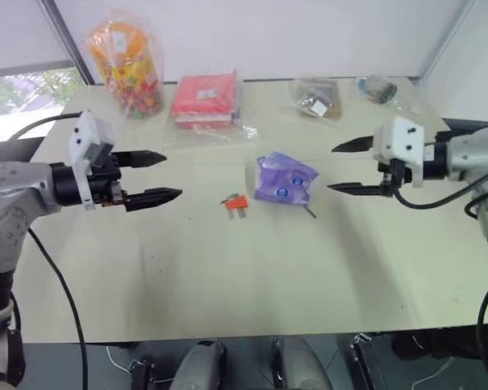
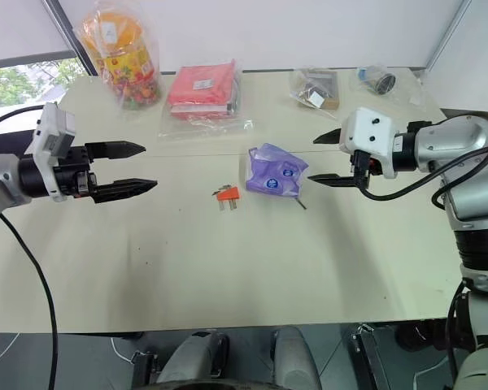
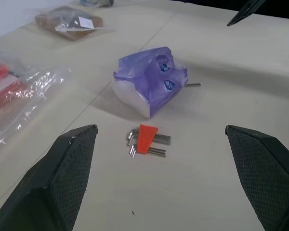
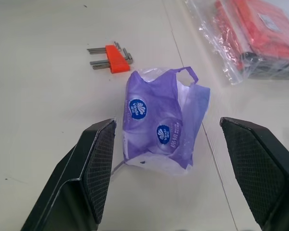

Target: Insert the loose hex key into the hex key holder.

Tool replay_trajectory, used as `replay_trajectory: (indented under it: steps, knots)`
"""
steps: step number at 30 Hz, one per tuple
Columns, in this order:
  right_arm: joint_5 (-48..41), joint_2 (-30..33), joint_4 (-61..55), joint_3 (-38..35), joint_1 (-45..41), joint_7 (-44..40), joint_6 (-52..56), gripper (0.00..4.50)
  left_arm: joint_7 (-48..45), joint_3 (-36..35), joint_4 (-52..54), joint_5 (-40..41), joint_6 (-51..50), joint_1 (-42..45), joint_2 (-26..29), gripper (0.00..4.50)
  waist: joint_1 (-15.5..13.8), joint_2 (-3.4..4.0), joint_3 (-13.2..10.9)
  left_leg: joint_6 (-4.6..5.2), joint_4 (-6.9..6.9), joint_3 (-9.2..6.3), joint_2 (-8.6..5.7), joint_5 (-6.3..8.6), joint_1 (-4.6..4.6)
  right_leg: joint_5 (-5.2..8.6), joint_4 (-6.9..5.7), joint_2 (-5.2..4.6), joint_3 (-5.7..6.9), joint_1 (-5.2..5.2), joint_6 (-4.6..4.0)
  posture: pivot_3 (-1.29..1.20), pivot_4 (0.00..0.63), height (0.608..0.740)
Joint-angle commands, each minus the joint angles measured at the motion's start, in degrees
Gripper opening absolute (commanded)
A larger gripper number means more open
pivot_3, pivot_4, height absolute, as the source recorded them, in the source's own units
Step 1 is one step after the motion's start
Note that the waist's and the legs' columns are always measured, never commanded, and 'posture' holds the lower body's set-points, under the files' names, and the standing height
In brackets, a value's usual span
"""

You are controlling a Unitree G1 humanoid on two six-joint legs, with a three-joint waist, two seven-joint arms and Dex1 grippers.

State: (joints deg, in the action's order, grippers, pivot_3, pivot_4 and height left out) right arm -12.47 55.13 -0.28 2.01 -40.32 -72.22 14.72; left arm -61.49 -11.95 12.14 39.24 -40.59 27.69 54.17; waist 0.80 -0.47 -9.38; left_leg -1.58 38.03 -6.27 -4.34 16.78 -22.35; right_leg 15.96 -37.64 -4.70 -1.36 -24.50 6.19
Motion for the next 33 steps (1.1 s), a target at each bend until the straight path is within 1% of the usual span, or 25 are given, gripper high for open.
replay_trajectory:
  steps: [1, 12, 18, 20, 24, 29, 33]
  knots:
    - [-0.01, -0.19, -0.88, -0.59, -1.15, 0.71, -0.43, 3.6, 0.36, -0.49, 0.44, -0.05, 0.51, 0.86, 0.08, 4.44, -0.04, 0.0, 0.0, 0.0, 0.0, 0.0, 0.0, 0.0, 0.0, 0.0, 0.0, 0.0, 0.0, 0.0, 0.0, 0.0, 0.15, 0.74]
    - [0.71, -1.47, -0.04, -0.46, -1.5, 2.15, -1.14, 3.6, 0.69, -0.6, 0.33, -0.5, 0.88, 0.24, -0.23, 4.44, -0.05, 0.0, 0.0, -0.01, 0.0, 0.0, 0.0, 0.0, -0.01, 0.0, 0.0, 0.0, 0.0, 0.0, 0.0, 0.0, 0.15, 0.74]
    - [-0.1, -4.34, 0.55, -0.73, -1.44, 4.07, 0.41, 3.6, 0.91, -0.72, 0.25, -0.63, 0.84, 0.09, -0.53, 4.44, -0.03, 0.0, 0.0, -0.01, 0.0, 0.0, 0.0, -0.01, -0.01, 0.0, 0.0, 0.0, 0.0, -0.01, 0.0, 0.0, 0.15, 0.74]
    - [-0.33, -7.79, 1.49, -1.12, -1.02, 7.95, 1.95, 3.6, 1.18, -0.62, 0.42, -0.75, 0.91, -0.07, -0.85, 4.44, 0.09, -0.01, 0.0, -0.01, 0.0, 0.0, 0.0, -0.01, -0.01, 0.0, 0.0, 0.0, -0.01, -0.01, 0.0, 0.0, 0.15, 0.74]
    - [-0.51, -15.45, 4.3, -2.29, -1.13, 17.7, 10.59, 3.6, 1.67, -0.79, 1.22, -0.6, 0.45, -0.41, -1.47, 4.44, 0.09, 0.0, 0.0, -0.03, 0.02, 0.0, 0.01, -0.02, -0.01, 0.0, -0.1, 0.01, -0.03, -0.07, -0.01, 0.0, 0.15, 0.74]
    - [-0.98, -19.92, 3.15, -0.79, 0.53, 23.35, 21.78, 3.6, 2.33, -1.3, 2.17, -0.05, -0.21, -0.93, -1.48, 4.44, -0.14, 0.0, 0.0, -0.04, 0.02, -0.02, -0.02, -0.02, -0.06, -0.01, -0.12, -0.02, -0.02, -0.1, -0.01, 0.0, 0.15, 0.74]
    - [0.56, -22.44, 3.85, -0.24, 0.55, 28.07, 24.39, 3.6, 2.71, -1.73, 3.26, 0.19, -0.43, -1.9, -1.43, 4.44, 0.01, 0.0, 0.0, -0.03, 0.02, -0.02, -0.03, -0.02, -0.06, -0.01, -0.14, -0.02, -0.03, -0.11, -0.01, 0.0, 0.15, 0.74]
